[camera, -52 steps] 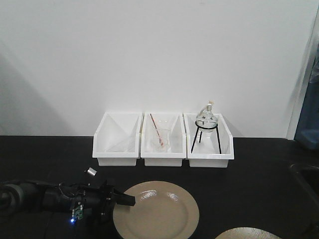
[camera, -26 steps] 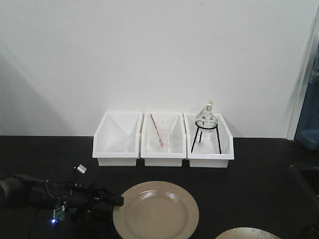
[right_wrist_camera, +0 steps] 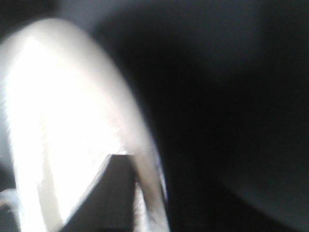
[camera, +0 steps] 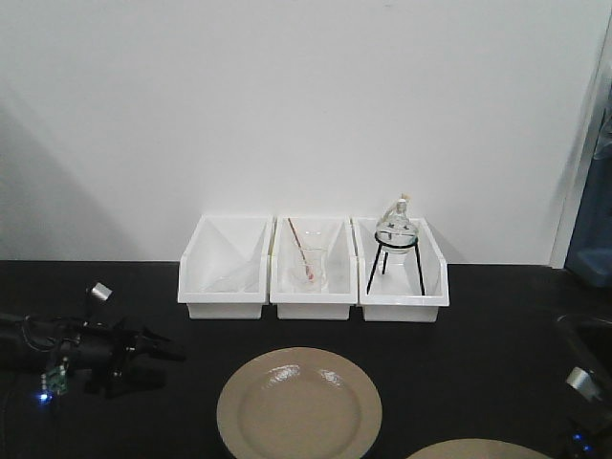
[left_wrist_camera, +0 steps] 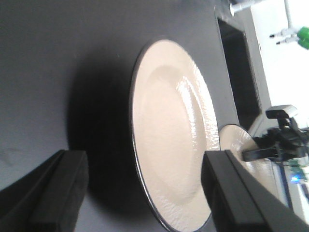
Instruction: Arrange circular plates on left workspace
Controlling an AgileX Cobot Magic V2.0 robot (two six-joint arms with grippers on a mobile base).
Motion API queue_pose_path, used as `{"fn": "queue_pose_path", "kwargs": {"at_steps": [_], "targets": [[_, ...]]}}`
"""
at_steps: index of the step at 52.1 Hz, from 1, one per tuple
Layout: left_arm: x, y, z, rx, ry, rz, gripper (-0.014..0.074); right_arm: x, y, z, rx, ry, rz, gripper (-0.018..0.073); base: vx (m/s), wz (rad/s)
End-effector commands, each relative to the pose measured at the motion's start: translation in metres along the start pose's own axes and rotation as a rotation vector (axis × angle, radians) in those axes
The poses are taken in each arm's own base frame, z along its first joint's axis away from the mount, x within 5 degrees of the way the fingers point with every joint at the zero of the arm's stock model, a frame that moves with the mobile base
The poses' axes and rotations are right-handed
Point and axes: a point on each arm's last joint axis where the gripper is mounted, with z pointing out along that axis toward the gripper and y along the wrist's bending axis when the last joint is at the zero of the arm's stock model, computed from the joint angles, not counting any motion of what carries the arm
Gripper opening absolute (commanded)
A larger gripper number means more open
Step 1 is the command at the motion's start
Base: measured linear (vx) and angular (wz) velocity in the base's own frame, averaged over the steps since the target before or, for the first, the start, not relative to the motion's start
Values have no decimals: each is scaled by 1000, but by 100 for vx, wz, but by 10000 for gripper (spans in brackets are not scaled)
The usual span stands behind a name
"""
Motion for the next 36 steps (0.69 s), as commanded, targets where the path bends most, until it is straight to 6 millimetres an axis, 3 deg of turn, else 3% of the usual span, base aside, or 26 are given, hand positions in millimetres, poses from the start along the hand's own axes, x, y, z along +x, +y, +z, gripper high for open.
{"fn": "queue_pose_path", "kwargs": {"at_steps": [1,10,27,32,36], "targets": [[-15,-47,-28,84,-52,94,578,-3,15,-21,3,-71,-35,-12,0,0],[-17,-54,-47,28,-61,155,561,-2,30,-39,-83,-152,-28,-6,0,0],[-15,-60,-67,-57,-29,217,551,-14,88,-90,-198,-373,-74,-6,0,0],[-15,-61,-68,-59,-26,222,551,-19,103,-90,-238,-385,-94,-5,0,0],[-14,-61,-68,-61,-22,209,551,-24,119,-78,-254,-376,-125,-5,0,0]]}}
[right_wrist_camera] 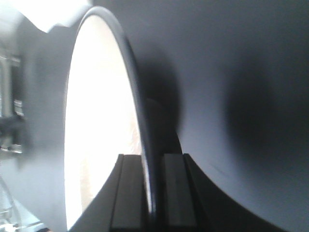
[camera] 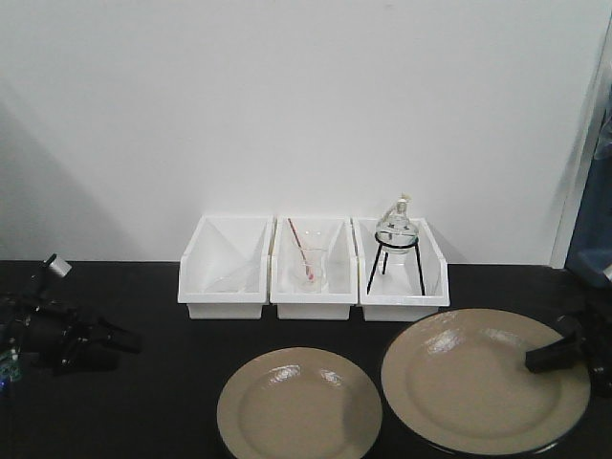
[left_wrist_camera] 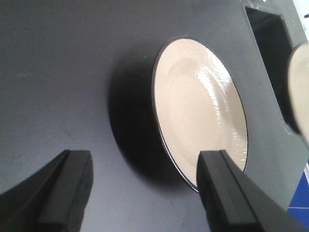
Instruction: Arrange circular plates on left workspace
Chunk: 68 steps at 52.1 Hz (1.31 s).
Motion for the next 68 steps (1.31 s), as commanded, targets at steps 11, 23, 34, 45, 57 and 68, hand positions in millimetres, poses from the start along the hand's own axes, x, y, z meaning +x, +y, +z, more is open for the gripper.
{"fn": "queue_pose_path", "kwargs": {"at_steps": [11,23,34,45,57,68], "targets": [[-14,-35,-21,67,-49,17,551,-1,80,47,-206,-54,-58,-5,0,0],[-14,-35,-21,68,-50,16,551,7,92,108,-208,-60,-52,-5,0,0],[-14,-35,-21,68,-50,16,551,16,89,146,-187,-53,-61,-4,0,0],[-14,-35,-21,68,-50,16,551,19,86,170,-245,-80,-57,-4,0,0],[-14,-35,-21,67,-50,17,551,21,84,179,-218,-102,-208,89,0,0],[-14,-35,-21,67,-50,17,551,22,84,180,-204,-116,-315,356,0,0]]}}
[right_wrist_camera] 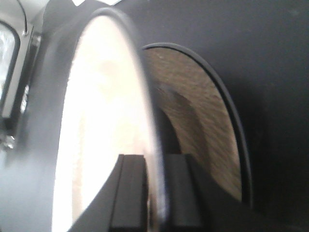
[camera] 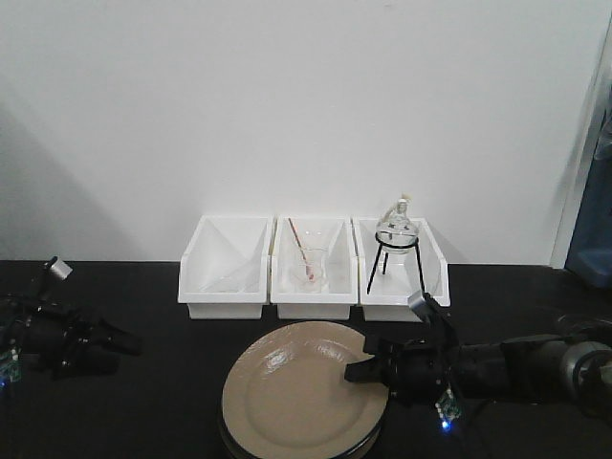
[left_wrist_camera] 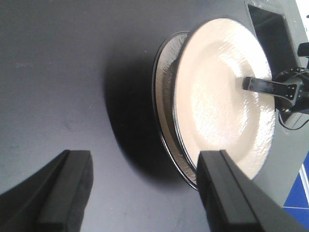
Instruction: Arrange circular plates on left workspace
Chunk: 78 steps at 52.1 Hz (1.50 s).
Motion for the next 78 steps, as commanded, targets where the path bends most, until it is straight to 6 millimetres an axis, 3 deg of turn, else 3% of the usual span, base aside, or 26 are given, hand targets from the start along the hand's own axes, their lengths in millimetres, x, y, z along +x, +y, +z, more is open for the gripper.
{"fn": "queue_pose_path", "kwargs": {"at_steps": [1,6,10,18,33,38,43,47,52,55,58,63,67,74,78], "targets": [[-13,-36,-21,75,-61,53,551,-21,33,-18,-75,-84,-94,375,0,0],[-13,-36,-21,75,-61,53,551,-22,30,-18,-37,-93,-195,482,0,0],[-13,-36,-21,75,-61,53,551,-24,30,-21,1,-104,-295,513,0,0],[-13,-36,-21,73,-59,54,551,-30,33,-28,78,-134,-532,515,0,0],[-14,-36,-21,70,-63,57,551,-43,35,-41,236,-190,-802,515,0,0],[-14,-35,-21,62,-70,58,541,-50,35,-49,312,-220,-825,512,0,0],[-15,-34,-21,57,-75,57,466,-59,41,-64,357,-280,-783,490,0,0],[-15,-37,-23,52,-73,67,325,-66,51,-81,392,-341,-732,404,0,0],[-14,-46,-32,6,-60,118,-3,-77,73,-113,461,-455,-667,141,0,0],[-15,-55,-40,-38,-60,160,-9,-79,88,-130,484,-491,-692,-15,0,0],[-15,-67,-52,-96,-65,206,-2,-79,106,-147,487,-523,-722,-14,0,0],[-15,-89,-73,-202,-90,299,-1,-70,130,-174,488,-558,-730,-4,0,0],[-9,-110,-92,-295,-144,365,-1,-56,136,-190,523,-577,-722,-4,0,0],[17,-139,-115,-425,-245,469,-1,-17,142,-224,598,-649,-707,-4,0,0],[42,-155,-125,-481,-295,543,-1,8,143,-238,613,-663,-706,-4,0,0]]}}
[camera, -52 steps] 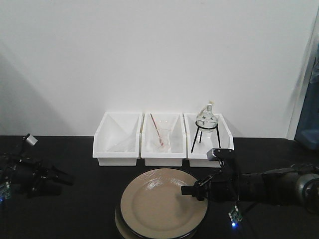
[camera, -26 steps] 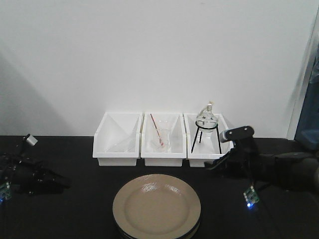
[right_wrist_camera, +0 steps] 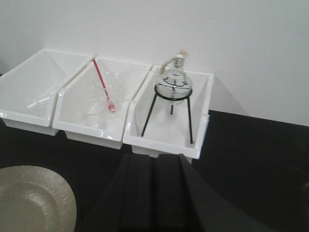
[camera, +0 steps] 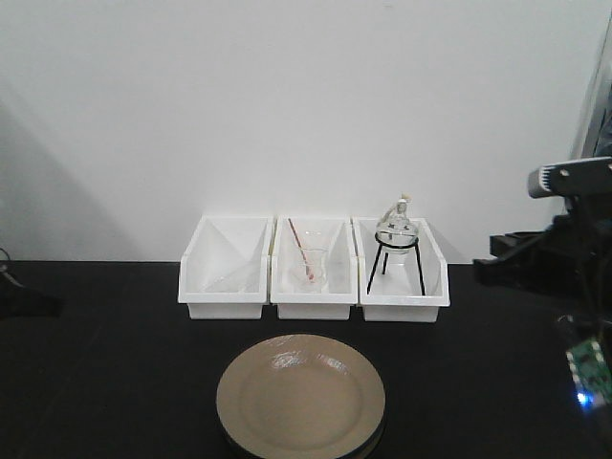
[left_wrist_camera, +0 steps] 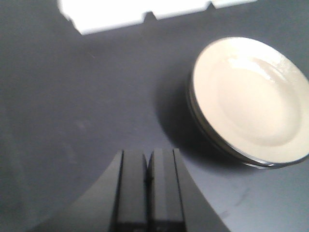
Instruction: Arrange circular plates on left workspace
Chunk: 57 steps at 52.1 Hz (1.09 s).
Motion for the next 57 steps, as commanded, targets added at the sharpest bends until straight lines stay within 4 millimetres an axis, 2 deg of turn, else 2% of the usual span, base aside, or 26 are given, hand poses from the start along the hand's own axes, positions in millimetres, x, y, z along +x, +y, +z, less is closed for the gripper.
{"fn": "queue_pose_path", "kwargs": {"at_steps": [1,4,12,21,26,35,57], "targets": [[0,-29,-41,-96,-164,93,-1,-5,-3,-38,73,-92,1,-4,0,0],[14,-42,-55,-153,-219,123,-1,4,0,-58,73,-100,14,-4,0,0],[57,-75,-83,-263,-348,181,-1,30,5,-90,89,-102,19,-4,0,0],[118,-106,-98,-337,-449,156,-1,56,6,-121,144,-141,20,-4,0,0],[142,-117,-104,-382,-500,155,-1,61,7,-128,149,-152,6,-4,0,0],[159,-126,-112,-426,-555,169,-1,62,7,-128,143,-148,21,-4,0,0],[161,-130,-112,-396,-550,181,-1,62,8,-128,141,-147,33,-4,0,0]]}}
